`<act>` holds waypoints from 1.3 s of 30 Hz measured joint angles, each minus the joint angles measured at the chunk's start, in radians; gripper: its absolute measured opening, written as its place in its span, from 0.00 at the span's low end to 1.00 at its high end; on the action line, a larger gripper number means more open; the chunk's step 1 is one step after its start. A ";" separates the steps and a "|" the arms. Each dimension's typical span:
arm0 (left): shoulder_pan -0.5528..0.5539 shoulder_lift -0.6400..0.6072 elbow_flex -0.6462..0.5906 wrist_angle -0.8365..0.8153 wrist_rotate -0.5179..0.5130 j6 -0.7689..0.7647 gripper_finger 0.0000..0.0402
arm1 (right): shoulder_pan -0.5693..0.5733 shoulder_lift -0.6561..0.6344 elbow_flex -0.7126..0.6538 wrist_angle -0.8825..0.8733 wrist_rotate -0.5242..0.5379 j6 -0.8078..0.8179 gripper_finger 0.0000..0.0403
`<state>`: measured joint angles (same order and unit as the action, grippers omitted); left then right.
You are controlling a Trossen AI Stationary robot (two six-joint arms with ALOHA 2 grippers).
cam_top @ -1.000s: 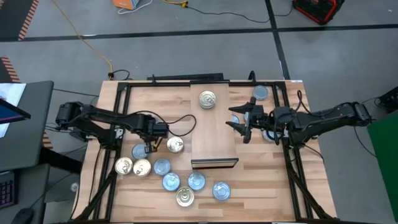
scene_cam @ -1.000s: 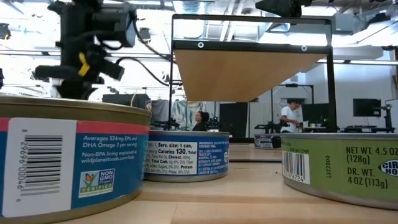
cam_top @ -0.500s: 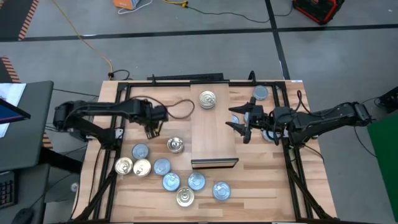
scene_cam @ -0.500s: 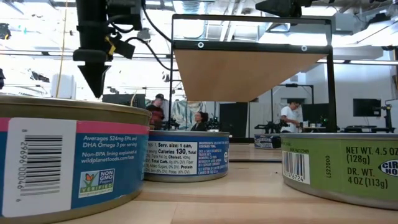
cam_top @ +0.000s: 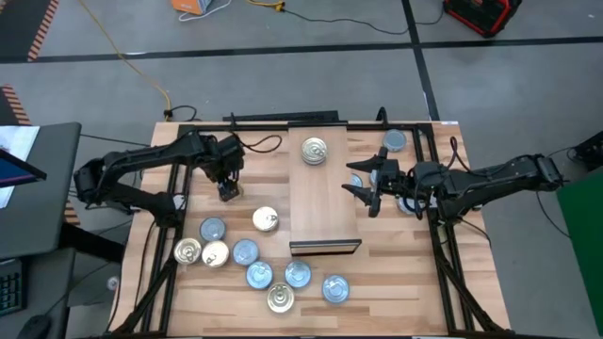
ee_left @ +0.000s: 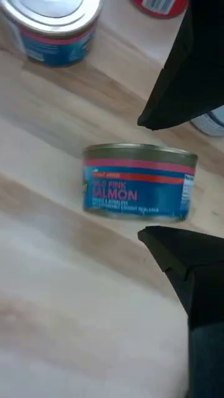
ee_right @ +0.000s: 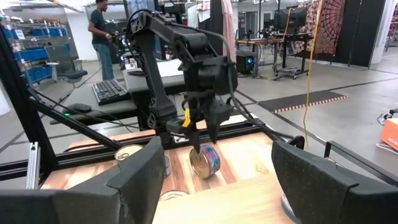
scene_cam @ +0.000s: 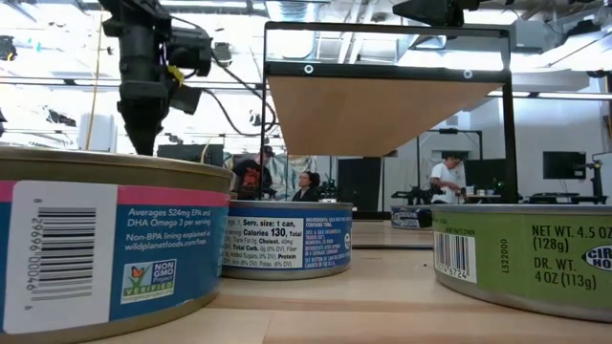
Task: Stack canned seafood by type on shelf
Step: Stack the blue and pink tuna can on the shelf on top of the other blue and pink tuna can
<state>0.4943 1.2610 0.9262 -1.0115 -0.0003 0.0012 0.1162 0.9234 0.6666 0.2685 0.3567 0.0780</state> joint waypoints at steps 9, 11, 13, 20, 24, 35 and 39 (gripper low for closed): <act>0.024 -0.001 -0.055 0.038 0.044 0.044 0.64 | -0.001 0.000 0.000 -0.002 0.000 0.000 0.79; 0.024 -0.001 -0.060 0.046 0.029 0.049 0.63 | -0.001 0.000 0.000 -0.002 0.000 0.000 0.79; 0.019 -0.001 -0.061 0.047 0.016 0.050 0.61 | -0.001 0.000 0.000 0.000 0.000 0.000 0.79; -0.032 -0.005 -0.056 0.056 -0.011 0.064 0.40 | -0.001 0.000 0.000 0.001 0.000 0.000 0.79; -0.055 0.002 -0.052 0.040 -0.001 0.093 0.28 | -0.001 0.000 0.000 0.002 0.000 0.000 0.79; -0.063 -0.001 0.139 -0.024 -0.006 0.030 0.02 | -0.001 0.000 0.000 0.004 0.000 0.000 0.79; -0.147 -0.001 0.124 -0.045 0.007 -0.029 0.08 | -0.001 0.000 0.000 -0.007 0.000 0.000 0.79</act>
<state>0.3471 1.2600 1.0505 -1.0562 0.0069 -0.0283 0.1150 0.9237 0.6670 0.2615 0.3567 0.0780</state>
